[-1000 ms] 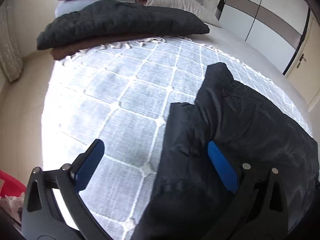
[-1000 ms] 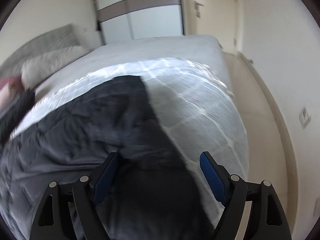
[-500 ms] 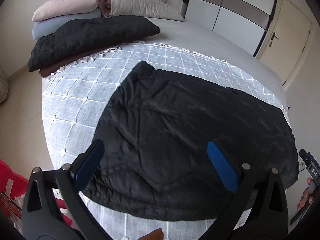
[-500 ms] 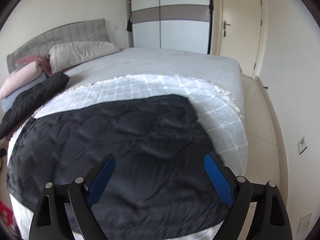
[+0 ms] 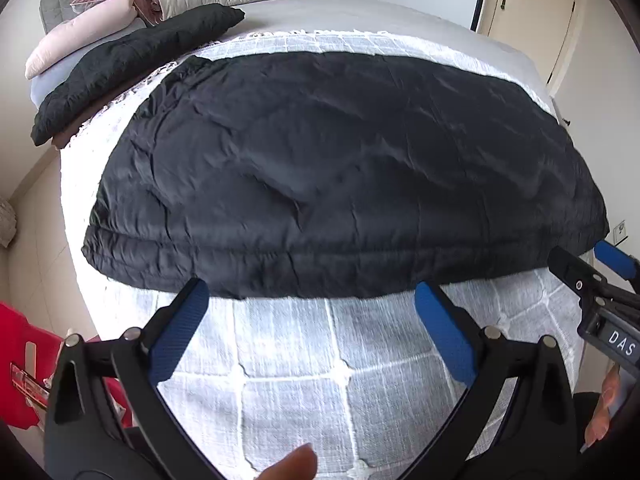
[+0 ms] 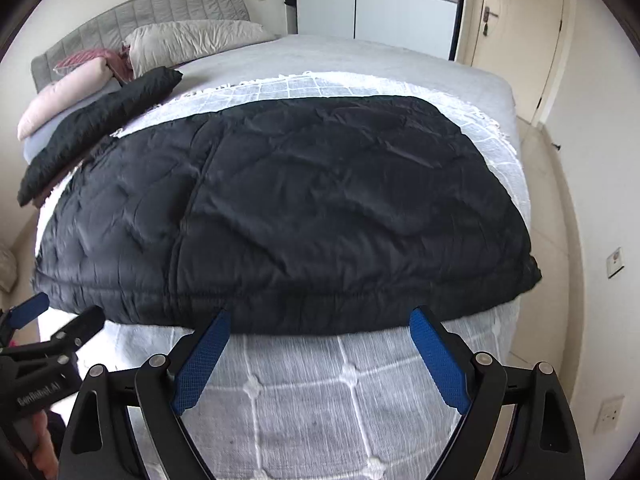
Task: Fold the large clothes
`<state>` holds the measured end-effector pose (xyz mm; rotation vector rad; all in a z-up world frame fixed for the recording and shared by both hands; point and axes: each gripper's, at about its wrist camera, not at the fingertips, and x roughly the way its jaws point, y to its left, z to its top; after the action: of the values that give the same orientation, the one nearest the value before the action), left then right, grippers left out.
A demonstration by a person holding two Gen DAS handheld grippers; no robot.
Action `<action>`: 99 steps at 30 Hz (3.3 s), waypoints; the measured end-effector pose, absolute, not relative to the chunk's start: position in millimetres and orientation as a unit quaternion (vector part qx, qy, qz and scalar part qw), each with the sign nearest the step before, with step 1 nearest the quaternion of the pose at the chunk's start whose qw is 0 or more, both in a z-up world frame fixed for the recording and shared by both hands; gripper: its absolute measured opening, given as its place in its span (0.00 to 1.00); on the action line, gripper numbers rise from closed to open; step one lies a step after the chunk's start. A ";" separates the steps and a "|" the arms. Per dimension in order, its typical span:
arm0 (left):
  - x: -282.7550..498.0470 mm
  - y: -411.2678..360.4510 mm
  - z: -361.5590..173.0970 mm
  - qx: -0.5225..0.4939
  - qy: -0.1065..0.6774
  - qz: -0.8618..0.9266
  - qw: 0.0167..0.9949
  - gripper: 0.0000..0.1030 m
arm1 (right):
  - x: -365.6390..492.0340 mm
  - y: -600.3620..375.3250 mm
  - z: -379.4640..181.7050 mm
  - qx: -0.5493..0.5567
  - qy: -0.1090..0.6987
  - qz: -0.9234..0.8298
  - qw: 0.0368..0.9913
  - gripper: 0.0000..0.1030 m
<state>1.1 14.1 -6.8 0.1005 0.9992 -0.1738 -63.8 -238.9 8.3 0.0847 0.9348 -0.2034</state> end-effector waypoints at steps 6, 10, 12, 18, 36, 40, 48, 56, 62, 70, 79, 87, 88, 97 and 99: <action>1.2 12.9 -18.0 0.048 0.476 -0.071 0.875 1.00 | -61.0 -230.4 -5.6 0.020 0.450 -0.102 0.887 0.90; 4.6 8.0 -21.9 0.048 0.481 -0.079 0.872 1.00 | -55.2 -226.6 -12.2 -0.006 0.454 -0.106 0.885 0.90; 6.0 6.0 -22.9 0.052 0.480 -0.079 0.872 1.00 | -54.1 -226.6 -13.6 -0.010 0.456 -0.107 0.883 0.90; 8.8 4.4 -27.7 0.053 0.486 -0.082 0.868 1.00 | -54.1 -225.4 -13.6 -0.003 0.457 -0.095 0.885 0.90; 9.7 7.2 -27.6 0.054 0.485 -0.077 0.869 1.00 | -52.5 -227.8 -20.9 0.019 0.468 -0.089 0.879 0.90; 9.7 7.6 -28.1 0.054 0.486 -0.078 0.869 1.00 | -52.1 -226.2 -22.3 0.018 0.470 -0.087 0.878 0.90; 9.8 7.6 -29.2 0.054 0.487 -0.079 0.868 1.00 | -51.5 -223.7 -24.5 0.017 0.474 -0.085 0.876 0.90; 9.9 7.0 -29.8 0.054 0.487 -0.079 0.868 1.00 | -52.3 -223.8 -25.5 0.019 0.476 -0.083 0.876 0.90; 9.6 7.5 -31.0 0.054 0.488 -0.080 0.868 1.00 | -52.3 -223.2 -25.7 0.019 0.476 -0.083 0.875 0.90; 8.7 7.0 -32.3 0.055 0.488 -0.080 0.867 1.00 | -53.0 -223.0 -25.8 0.020 0.477 -0.083 0.875 0.90; 7.5 8.6 -33.2 0.056 0.491 -0.083 0.865 1.00 | -52.2 -222.5 -26.4 0.019 0.478 -0.082 0.874 0.90; 7.4 8.1 -33.5 0.056 0.492 -0.082 0.865 1.00 | -52.3 -223.5 -27.9 0.020 0.480 -0.080 0.874 0.90; 8.0 7.9 -33.4 0.056 0.492 -0.082 0.865 1.00 | -52.5 -222.9 -28.3 0.020 0.480 -0.079 0.873 0.90; 8.0 8.0 -33.6 0.056 0.492 -0.082 0.865 1.00 | -52.3 -222.7 -28.5 0.020 0.481 -0.080 0.873 0.90; 7.7 8.1 -33.7 0.057 0.492 -0.082 0.865 1.00 | -51.9 -223.3 -28.1 0.020 0.481 -0.080 0.873 0.90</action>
<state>7.7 8.1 -33.8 0.1185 1.0304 -0.1720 -51.9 -223.3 -28.1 0.0411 1.0041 -0.1662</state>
